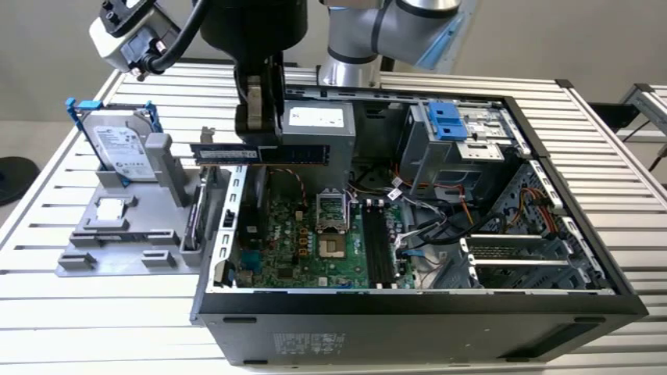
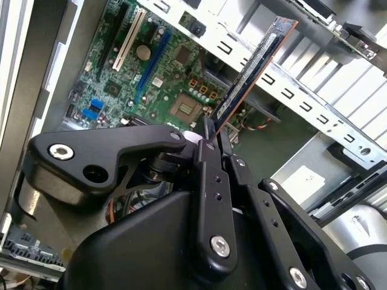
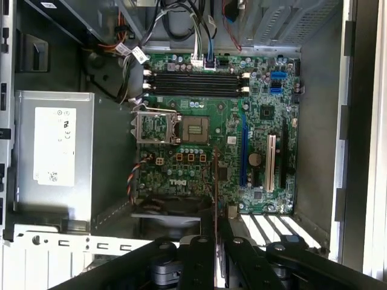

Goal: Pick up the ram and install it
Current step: 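Pick up the ram and move it above insertion slot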

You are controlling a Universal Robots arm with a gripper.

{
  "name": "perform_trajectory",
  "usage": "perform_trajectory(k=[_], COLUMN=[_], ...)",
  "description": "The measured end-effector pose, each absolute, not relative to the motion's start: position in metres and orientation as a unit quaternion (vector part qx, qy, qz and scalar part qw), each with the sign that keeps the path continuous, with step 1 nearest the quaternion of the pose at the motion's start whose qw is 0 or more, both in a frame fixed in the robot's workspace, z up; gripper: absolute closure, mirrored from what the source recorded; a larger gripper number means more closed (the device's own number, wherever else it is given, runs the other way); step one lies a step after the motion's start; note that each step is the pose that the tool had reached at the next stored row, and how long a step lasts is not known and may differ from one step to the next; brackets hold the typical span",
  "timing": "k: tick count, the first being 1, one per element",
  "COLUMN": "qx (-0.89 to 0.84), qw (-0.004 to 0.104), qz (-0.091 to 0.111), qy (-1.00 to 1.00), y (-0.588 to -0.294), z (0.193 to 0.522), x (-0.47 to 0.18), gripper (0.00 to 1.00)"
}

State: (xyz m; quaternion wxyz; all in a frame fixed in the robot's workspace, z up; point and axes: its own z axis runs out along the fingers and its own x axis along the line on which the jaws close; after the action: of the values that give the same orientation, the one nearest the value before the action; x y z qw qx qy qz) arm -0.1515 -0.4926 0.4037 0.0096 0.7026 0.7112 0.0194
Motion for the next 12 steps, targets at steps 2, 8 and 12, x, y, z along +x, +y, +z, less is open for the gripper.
perform_trajectory(k=[2, 8, 12], qx=[0.703, 0.703, 0.703], qw=[0.01, 0.01, 0.01], qz=[0.019, 0.019, 0.019], qy=[0.711, 0.711, 0.711], y=[-0.493, -0.493, -0.493], z=[0.404, 0.404, 0.404], x=[-0.149, -0.144, -0.14], gripper=[1.0, 1.0, 1.0])
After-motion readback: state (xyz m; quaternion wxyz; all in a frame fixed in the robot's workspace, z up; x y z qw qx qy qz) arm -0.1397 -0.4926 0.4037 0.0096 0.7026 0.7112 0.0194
